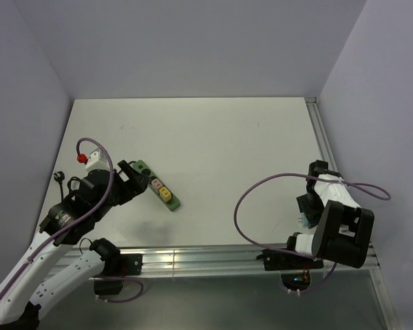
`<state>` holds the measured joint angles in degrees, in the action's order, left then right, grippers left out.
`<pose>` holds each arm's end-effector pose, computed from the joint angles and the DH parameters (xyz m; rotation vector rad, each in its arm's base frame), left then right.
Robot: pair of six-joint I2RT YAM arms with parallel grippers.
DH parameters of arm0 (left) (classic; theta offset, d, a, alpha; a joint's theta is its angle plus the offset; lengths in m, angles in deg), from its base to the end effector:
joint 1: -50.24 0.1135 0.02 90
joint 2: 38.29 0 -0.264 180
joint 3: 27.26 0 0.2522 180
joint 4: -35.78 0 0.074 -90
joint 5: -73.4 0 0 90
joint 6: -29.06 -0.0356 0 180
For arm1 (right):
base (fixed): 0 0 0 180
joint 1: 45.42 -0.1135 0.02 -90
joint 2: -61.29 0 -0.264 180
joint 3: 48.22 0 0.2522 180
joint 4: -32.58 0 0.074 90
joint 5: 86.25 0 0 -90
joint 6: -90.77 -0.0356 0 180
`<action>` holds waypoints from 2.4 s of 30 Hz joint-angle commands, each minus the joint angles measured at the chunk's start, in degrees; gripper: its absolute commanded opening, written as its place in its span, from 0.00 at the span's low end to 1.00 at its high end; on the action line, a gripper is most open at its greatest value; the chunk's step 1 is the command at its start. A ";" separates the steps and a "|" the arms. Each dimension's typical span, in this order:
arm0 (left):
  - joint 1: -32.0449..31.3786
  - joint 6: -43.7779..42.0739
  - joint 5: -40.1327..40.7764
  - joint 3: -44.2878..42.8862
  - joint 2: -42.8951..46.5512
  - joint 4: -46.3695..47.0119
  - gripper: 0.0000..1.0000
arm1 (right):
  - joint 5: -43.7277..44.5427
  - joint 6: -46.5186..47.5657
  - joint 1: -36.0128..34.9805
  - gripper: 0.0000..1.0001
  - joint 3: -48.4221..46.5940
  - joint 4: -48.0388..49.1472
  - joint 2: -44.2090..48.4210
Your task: Insert the plug
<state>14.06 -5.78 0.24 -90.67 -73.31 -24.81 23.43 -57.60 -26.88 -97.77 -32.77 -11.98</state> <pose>0.1006 -0.0608 0.3273 -0.5314 2.1062 -0.6310 0.1637 -0.0675 0.1574 1.8516 2.3248 -0.4765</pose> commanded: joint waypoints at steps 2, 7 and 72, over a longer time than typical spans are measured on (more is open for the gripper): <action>0.06 -1.02 0.73 -2.21 0.31 0.34 0.85 | 3.08 -2.54 0.53 0.65 -1.39 0.88 -3.27; -0.03 -0.75 1.97 -2.82 0.66 -0.19 0.85 | 3.00 -2.63 0.35 0.36 -0.77 3.43 -6.17; -1.61 -9.63 -11.74 26.27 -2.67 65.56 0.56 | -13.97 -26.54 -74.44 0.00 -47.35 24.61 -15.14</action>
<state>12.64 -15.42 -12.24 -61.21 -74.95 42.12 9.55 -84.26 -100.93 -142.77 -10.78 -27.37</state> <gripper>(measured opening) 0.563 0.534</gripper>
